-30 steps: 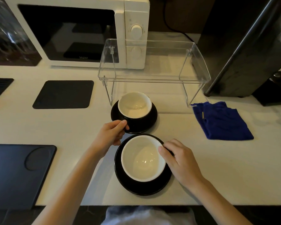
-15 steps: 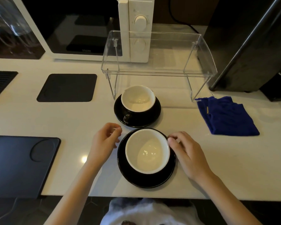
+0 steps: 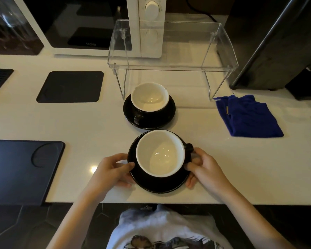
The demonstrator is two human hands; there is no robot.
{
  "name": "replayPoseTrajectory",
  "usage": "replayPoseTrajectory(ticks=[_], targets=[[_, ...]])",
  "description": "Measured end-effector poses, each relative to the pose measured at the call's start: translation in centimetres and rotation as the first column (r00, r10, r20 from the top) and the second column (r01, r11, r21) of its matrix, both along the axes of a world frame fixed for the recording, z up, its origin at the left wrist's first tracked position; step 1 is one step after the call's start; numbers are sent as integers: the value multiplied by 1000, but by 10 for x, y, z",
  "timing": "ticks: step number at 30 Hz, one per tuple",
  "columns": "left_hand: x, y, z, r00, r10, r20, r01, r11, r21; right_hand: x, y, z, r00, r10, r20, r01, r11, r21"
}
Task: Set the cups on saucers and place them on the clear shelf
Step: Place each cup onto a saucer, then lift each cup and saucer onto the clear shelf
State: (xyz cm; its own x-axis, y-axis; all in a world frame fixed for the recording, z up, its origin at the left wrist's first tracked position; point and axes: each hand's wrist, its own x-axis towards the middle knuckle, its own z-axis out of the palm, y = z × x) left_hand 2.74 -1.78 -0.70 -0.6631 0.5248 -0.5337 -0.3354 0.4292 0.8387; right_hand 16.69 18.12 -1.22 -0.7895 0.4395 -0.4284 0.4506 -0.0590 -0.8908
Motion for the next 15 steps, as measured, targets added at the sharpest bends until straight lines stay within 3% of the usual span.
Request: replayPoseTrajectory(ticks=[9, 15], targets=[[-1, 4, 10, 1000, 3, -27, -4, 1000, -13, 2, -1, 3, 997, -41, -67, 43, 999, 29], [-13, 11, 41, 998, -10, -60, 15, 997, 76, -10, 14, 35, 989, -16, -150, 29, 995, 91]])
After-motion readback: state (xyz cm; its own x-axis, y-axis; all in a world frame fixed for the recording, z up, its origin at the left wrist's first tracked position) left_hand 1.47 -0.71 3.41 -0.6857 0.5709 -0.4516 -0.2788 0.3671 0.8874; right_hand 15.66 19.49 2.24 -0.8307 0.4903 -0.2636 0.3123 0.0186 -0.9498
